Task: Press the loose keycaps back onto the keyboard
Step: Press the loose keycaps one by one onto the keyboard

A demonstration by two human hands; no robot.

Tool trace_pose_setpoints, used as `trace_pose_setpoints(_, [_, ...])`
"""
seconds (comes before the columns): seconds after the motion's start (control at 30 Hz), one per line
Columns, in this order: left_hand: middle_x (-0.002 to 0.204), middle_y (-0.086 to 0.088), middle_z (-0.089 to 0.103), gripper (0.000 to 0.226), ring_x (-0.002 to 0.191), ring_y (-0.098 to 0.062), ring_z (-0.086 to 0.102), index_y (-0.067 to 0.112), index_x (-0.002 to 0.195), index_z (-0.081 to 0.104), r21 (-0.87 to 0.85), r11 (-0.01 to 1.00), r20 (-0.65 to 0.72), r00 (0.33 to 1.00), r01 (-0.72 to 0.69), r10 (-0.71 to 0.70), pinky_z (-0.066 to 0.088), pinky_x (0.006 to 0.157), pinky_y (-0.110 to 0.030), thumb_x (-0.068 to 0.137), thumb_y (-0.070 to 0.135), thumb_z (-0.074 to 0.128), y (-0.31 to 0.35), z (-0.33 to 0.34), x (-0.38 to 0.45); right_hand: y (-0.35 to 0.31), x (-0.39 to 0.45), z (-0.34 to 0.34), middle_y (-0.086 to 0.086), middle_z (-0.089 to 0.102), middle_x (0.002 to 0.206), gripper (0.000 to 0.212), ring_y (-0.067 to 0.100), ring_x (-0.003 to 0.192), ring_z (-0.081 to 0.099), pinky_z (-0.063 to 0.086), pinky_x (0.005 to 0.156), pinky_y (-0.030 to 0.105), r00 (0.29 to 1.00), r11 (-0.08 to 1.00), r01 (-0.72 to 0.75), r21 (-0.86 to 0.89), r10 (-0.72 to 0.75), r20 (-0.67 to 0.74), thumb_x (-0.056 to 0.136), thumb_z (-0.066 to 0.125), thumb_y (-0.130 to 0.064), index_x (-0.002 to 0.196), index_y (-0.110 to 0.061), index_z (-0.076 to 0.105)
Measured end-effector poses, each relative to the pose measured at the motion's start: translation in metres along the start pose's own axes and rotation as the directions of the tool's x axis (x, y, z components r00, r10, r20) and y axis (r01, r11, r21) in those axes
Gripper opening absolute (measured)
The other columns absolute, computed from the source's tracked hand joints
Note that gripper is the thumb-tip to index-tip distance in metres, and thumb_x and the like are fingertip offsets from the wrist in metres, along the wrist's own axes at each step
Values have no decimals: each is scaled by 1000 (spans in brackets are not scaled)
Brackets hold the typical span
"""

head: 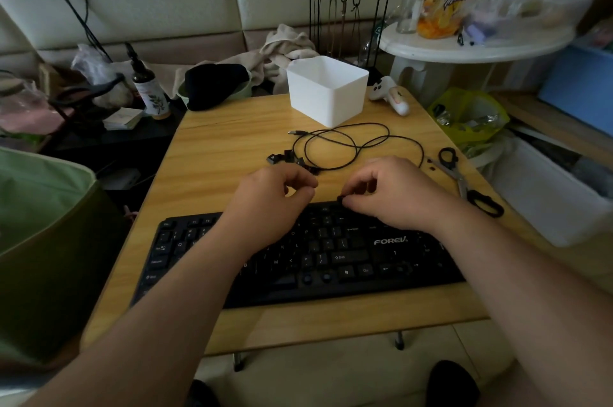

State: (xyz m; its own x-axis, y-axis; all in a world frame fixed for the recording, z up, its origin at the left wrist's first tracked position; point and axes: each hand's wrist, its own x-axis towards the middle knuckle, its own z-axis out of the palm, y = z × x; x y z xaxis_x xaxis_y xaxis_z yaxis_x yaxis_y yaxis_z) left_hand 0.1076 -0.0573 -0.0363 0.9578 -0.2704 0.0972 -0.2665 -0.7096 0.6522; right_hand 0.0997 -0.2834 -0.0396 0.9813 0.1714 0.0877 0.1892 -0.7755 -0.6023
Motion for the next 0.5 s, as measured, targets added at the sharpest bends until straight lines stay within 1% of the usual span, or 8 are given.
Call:
trace_pose_setpoints(0.1, [92, 28, 64, 9, 94, 5, 55, 39, 103, 73, 10, 1000, 36, 999, 13, -14, 39, 69, -15, 98, 36, 66, -3, 5, 3, -3, 1, 4, -19, 69, 85, 6, -2, 81, 61, 46, 67, 24, 997, 999, -46, -19, 48, 69, 84, 83, -35, 84, -39, 78])
trace_pose_setpoints(0.23, [93, 26, 62, 12, 85, 7, 55, 37, 106, 75, 17, 1000, 69, 997, 25, -26, 38, 63, -14, 99, 37, 66, -1, 10, 5, -6, 3, 6, -16, 71, 87, 6, 1, 83, 63, 48, 67, 24, 992, 995, -96, 7, 95, 81, 84, 83, -35, 87, -38, 79])
trace_pose_setpoints(0.33, [95, 26, 63, 13, 83, 7, 55, 38, 106, 75, 27, 999, 78, 997, 26, -28, 37, 61, -13, 98, 40, 65, 2, 12, 6, -10, 5, 7, -14, 70, 81, 5, 2, 77, 64, 45, 63, 23, 989, 992, -120, 27, 117, 93, 83, 83, -33, 84, -36, 80])
trace_pose_setpoints(0.43, [97, 24, 66, 13, 84, 8, 54, 40, 104, 76, 40, 999, 81, 996, 26, -29, 37, 63, -14, 97, 43, 65, 4, 15, 7, -11, 6, 6, -12, 69, 72, 10, 3, 70, 63, 43, 60, 21, 984, 987, -147, 60, 140, 109, 81, 85, -29, 76, -34, 78])
trace_pose_setpoints(0.5, [96, 24, 67, 13, 87, 5, 55, 41, 101, 76, 76, 997, 80, 996, 19, -25, 43, 69, -20, 96, 46, 65, 4, 19, 8, -10, 6, 4, -12, 69, 70, 12, 2, 68, 62, 43, 60, 22, 982, 985, -160, 67, 151, 118, 80, 86, -29, 73, -34, 78])
